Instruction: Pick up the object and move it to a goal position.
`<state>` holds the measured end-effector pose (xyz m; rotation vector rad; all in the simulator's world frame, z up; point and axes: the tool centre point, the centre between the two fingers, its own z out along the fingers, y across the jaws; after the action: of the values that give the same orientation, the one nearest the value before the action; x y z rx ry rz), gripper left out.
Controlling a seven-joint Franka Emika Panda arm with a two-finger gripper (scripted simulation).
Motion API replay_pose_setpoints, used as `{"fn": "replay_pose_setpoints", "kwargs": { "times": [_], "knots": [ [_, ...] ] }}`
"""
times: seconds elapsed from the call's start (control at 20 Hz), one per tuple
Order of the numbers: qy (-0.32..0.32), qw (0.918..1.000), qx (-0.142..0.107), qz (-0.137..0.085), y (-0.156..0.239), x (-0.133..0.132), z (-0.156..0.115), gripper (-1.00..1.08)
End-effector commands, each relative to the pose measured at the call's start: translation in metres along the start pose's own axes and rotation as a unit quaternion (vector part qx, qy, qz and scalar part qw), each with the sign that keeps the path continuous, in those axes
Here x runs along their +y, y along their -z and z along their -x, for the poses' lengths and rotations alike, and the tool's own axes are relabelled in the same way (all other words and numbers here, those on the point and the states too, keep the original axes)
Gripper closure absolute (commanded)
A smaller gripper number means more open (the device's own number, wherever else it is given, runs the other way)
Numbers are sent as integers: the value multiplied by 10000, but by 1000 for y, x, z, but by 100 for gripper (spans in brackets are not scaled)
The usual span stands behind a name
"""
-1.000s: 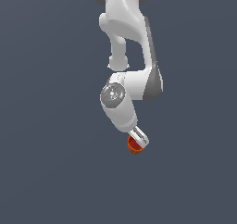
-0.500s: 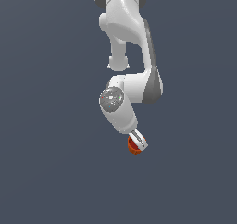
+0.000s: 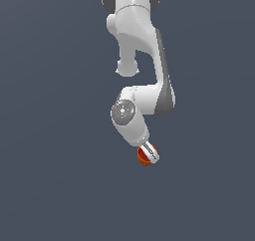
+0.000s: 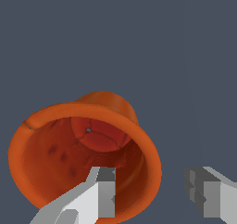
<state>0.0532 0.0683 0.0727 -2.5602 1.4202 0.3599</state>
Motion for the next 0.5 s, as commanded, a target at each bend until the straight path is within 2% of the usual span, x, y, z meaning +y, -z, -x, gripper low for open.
{"fn": "replay_pose_setpoints", "kwargs": {
  "times": [0.0, 0.05, 0.45],
  "knots": [
    [-3, 10000, 3, -5, -4, 0, 0, -20],
    [-3, 10000, 3, -5, -4, 0, 0, 108],
    [-3, 10000, 3, -5, -4, 0, 0, 108]
  ]
}}
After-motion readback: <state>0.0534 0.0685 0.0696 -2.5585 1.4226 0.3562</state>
